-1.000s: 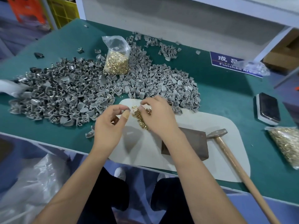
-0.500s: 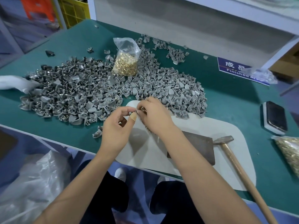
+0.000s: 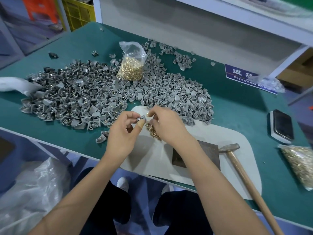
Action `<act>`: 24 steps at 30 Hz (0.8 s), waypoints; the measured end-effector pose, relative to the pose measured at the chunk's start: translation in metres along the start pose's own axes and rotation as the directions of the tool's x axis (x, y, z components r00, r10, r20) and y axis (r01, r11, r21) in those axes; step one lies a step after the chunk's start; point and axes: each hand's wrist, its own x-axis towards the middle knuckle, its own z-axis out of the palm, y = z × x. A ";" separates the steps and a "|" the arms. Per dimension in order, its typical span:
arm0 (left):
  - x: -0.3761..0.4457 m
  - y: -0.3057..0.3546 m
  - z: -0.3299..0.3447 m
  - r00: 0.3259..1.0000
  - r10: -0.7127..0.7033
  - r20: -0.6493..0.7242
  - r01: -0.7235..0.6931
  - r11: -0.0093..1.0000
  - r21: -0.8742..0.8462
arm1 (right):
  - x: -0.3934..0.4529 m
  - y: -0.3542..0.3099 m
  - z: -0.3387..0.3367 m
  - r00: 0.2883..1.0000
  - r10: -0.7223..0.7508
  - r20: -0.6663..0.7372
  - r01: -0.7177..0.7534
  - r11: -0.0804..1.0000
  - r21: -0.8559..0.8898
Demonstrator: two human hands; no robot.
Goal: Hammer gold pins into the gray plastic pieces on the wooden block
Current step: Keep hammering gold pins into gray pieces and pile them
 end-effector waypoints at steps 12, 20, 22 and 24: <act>-0.036 0.034 0.018 0.948 0.284 0.143 -0.310 0.924 0.222 | -0.099 0.066 -0.041 0.846 0.376 -0.379 -0.167 0.861 0.481; -0.084 0.052 0.066 0.916 0.150 0.372 -0.241 0.947 0.211 | -0.154 0.098 -0.021 0.759 0.532 -0.376 -0.114 0.676 0.728; -0.081 0.057 0.070 0.914 0.156 0.374 -0.273 0.919 0.284 | -0.156 0.097 -0.018 0.755 0.525 -0.394 -0.063 0.656 0.752; -0.077 0.063 0.073 0.912 0.148 0.383 -0.310 0.859 0.407 | -0.157 0.098 -0.015 0.760 0.510 -0.403 -0.034 0.650 0.759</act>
